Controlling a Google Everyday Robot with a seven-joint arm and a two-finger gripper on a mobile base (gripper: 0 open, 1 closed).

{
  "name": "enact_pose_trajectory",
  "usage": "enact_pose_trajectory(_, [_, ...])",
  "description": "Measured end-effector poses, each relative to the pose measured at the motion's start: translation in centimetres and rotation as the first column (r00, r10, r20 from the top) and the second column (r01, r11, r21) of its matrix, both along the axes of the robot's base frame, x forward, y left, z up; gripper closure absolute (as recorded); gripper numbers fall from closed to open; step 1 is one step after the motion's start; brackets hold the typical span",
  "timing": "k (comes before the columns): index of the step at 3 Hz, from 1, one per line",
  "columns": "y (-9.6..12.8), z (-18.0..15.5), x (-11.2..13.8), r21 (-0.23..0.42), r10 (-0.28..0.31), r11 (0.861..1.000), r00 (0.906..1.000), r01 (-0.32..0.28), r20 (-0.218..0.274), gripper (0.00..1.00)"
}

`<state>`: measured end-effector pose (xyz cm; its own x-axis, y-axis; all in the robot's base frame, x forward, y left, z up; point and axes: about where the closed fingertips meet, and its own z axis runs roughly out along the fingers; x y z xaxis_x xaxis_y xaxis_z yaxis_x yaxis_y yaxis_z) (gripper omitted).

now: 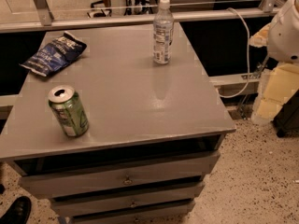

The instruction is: Knock green can over

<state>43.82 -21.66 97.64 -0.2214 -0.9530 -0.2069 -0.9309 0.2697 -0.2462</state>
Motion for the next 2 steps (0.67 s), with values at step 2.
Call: enact_pose_trajectory(2, [3.5, -1.3, -0.3, 0.134, 0.042, 0.990, 0.9988, -0.038, -0.025, 0.00])
